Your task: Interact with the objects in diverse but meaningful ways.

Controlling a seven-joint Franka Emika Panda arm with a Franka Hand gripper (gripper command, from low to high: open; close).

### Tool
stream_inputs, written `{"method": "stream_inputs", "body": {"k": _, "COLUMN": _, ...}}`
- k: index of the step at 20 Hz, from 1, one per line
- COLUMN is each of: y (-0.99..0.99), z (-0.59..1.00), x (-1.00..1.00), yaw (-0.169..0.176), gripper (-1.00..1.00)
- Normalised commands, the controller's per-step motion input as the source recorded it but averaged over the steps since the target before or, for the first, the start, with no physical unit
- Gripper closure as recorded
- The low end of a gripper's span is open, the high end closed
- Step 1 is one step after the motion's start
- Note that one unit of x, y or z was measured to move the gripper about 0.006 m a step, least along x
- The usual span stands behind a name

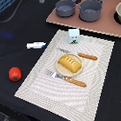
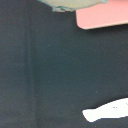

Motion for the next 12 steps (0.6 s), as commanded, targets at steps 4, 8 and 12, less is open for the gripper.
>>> {"method": "stream_inputs", "body": {"k": 4, "y": -0.30, "z": -0.46, "x": 0.00, "yaw": 0.000, "gripper": -1.00}}
{"method": "stream_inputs", "body": {"k": 8, "y": -0.28, "z": -0.54, "x": 0.00, "yaw": 0.044, "gripper": -1.00}}
{"method": "stream_inputs", "body": {"k": 12, "y": -0.30, "z": -0.54, "x": -0.04, "yaw": 0.087, "gripper": -1.00}}
